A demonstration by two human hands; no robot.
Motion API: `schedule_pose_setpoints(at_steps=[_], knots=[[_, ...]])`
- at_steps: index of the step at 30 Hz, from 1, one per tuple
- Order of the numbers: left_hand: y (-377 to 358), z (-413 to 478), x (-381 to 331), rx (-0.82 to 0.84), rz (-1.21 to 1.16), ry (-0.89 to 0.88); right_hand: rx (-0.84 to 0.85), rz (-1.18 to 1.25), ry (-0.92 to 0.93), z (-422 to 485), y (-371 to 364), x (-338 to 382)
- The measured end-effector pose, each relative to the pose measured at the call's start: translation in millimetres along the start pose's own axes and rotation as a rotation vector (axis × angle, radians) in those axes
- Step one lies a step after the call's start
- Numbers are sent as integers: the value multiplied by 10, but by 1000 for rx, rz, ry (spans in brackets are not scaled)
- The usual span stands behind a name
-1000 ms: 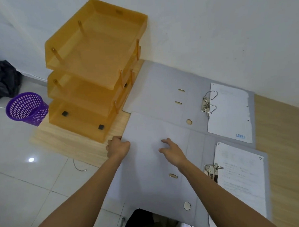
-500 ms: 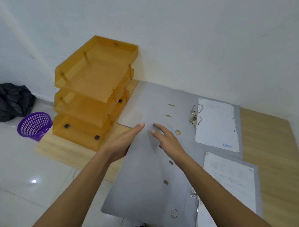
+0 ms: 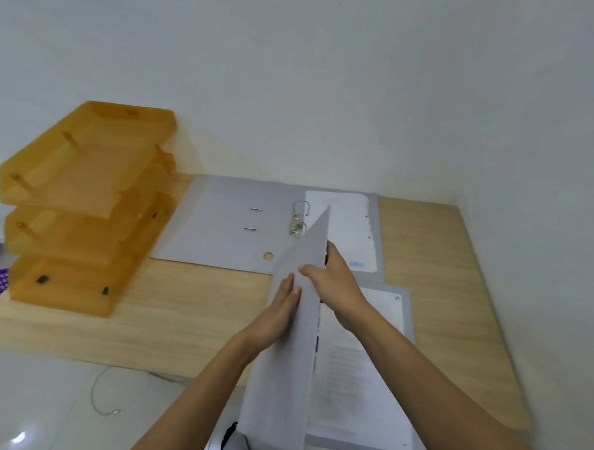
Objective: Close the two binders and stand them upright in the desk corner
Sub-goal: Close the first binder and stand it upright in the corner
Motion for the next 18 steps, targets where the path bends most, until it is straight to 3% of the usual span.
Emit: schedule_pose_setpoints(at_steps=[4,8,11,15,18], knots=[[-197,76,363,-107,195,106,-101,-62,-13,-105,561,-320],[-315,80,585,-278,130,94,-208,-107,-69,-298,992,-849],[-437,71,667,-310,25,112,-287,-183,-134,-422,1275,-1186],[-629,113,746,-346,-10,184,-267,-310,-161,-469,1417,-1414],[-738,134,709,-369,4,193,-119,-529,-198,-510,1374,-1475]])
Point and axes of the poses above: each hand's wrist, its own z-axis towards the middle knuckle, its own y-axis out of the back of the hand, x = y × z, the point moved 1 cm from there along z, towards the middle knuckle, and after that the axes turned 10 degrees about y, right-handed, at the moved point
